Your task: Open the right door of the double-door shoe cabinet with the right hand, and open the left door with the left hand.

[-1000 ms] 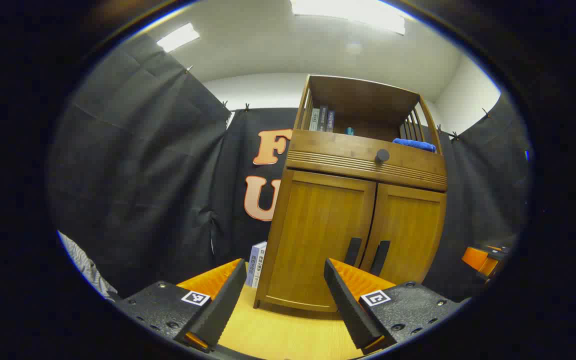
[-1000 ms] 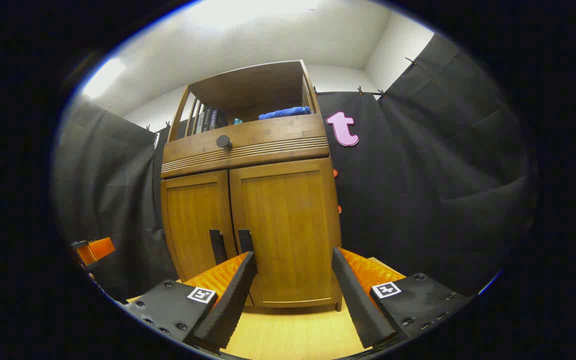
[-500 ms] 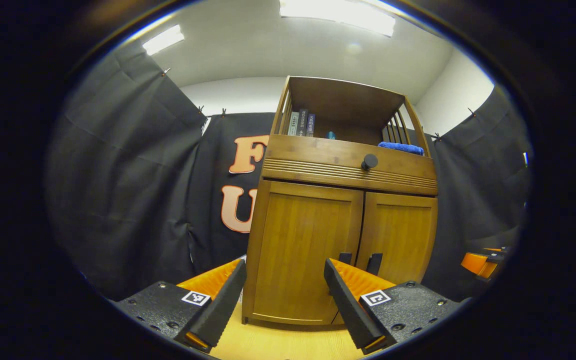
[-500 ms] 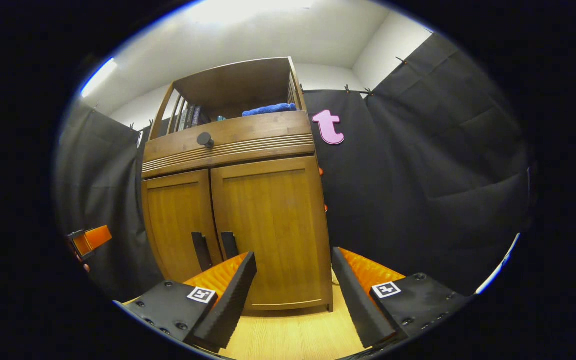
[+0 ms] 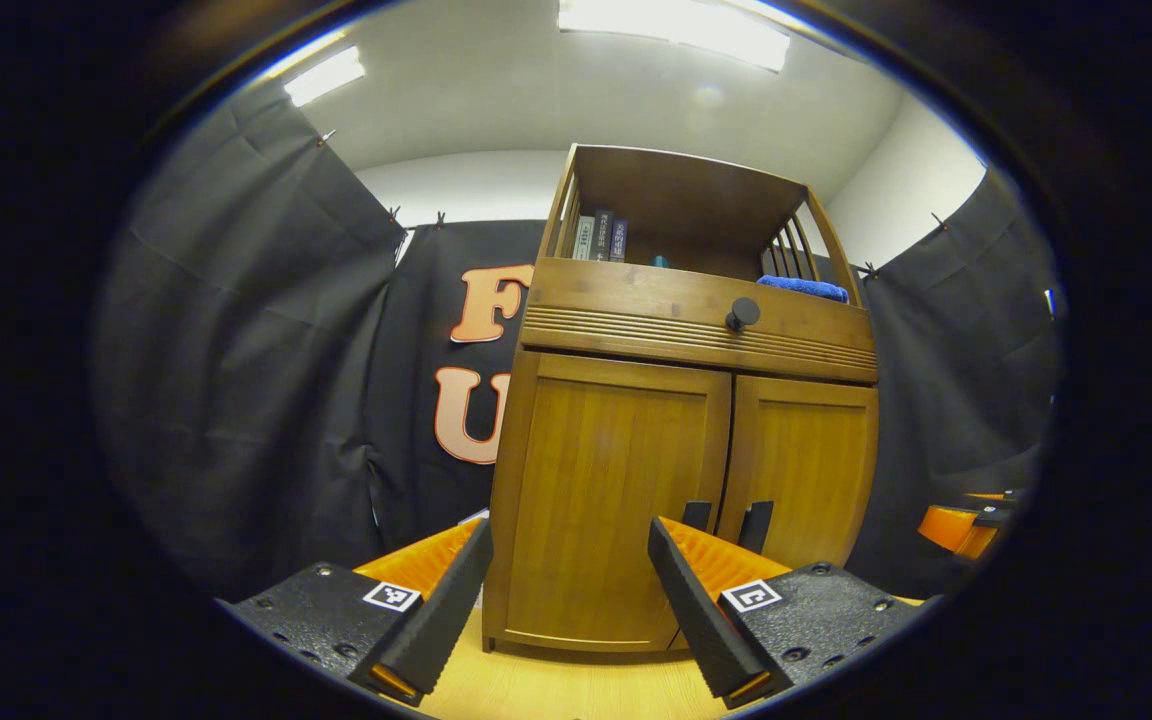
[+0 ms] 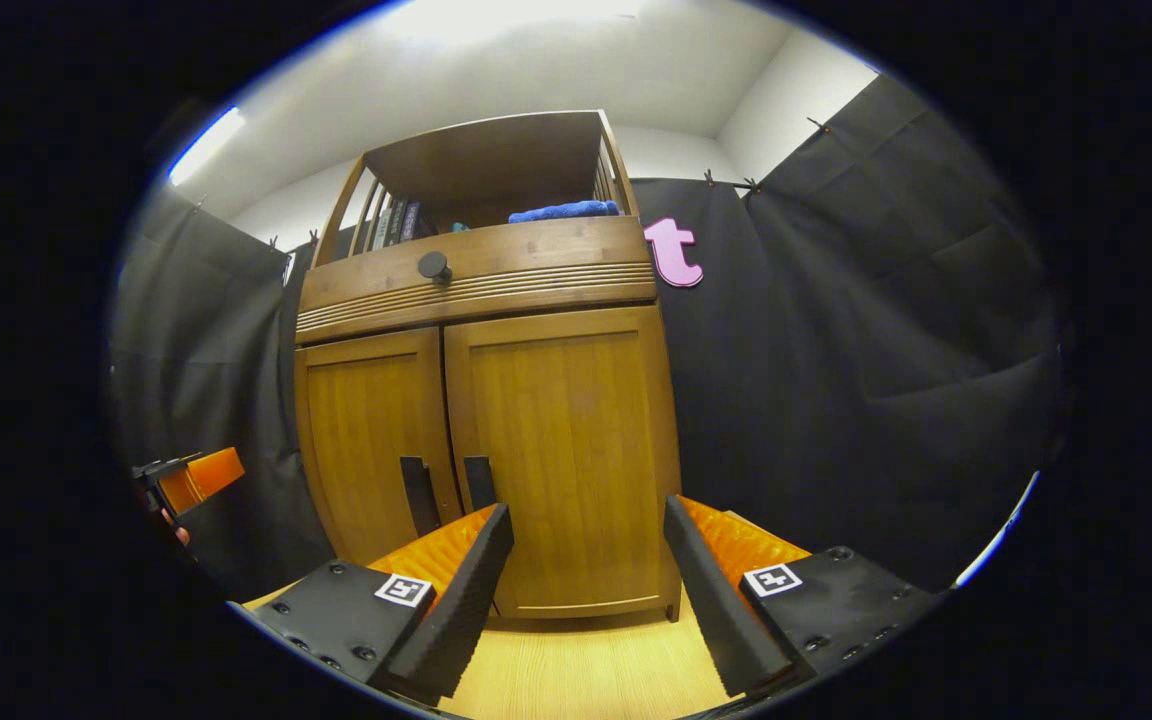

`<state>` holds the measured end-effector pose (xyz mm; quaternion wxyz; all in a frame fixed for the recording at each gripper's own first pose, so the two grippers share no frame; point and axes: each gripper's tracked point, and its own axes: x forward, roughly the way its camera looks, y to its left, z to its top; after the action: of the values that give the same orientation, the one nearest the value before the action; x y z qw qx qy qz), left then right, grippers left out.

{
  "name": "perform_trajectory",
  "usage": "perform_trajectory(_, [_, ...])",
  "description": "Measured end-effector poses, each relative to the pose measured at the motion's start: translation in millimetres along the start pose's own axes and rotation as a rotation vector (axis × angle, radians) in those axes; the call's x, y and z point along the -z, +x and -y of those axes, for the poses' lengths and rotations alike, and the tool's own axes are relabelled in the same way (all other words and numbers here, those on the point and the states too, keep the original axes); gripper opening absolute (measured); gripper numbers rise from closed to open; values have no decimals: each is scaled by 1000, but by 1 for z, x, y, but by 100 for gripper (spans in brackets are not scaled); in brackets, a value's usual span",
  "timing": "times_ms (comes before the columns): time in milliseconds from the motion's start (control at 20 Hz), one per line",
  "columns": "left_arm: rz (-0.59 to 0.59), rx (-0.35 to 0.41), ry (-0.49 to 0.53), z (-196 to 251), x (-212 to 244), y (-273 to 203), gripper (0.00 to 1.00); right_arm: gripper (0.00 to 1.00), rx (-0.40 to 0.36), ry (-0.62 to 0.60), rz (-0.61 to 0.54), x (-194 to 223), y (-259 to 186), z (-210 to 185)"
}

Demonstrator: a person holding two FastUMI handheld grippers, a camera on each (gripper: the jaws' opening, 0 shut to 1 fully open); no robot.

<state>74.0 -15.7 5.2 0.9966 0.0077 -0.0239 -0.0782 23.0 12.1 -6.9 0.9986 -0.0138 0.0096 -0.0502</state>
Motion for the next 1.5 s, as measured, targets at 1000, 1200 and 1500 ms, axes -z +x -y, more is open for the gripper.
perform_trajectory(1000, [-22,-13,-11,-1,-2,-8,91,98,-216,60,-89,26,129,-89])
perform_trajectory(1200, [-25,-28,-33,-5,-3,-13,94,98,-221,14,-92,42,170,-103])
perform_trajectory(1500, [-26,-80,-26,-22,-3,-17,98,98,-170,-42,-112,68,208,-102])
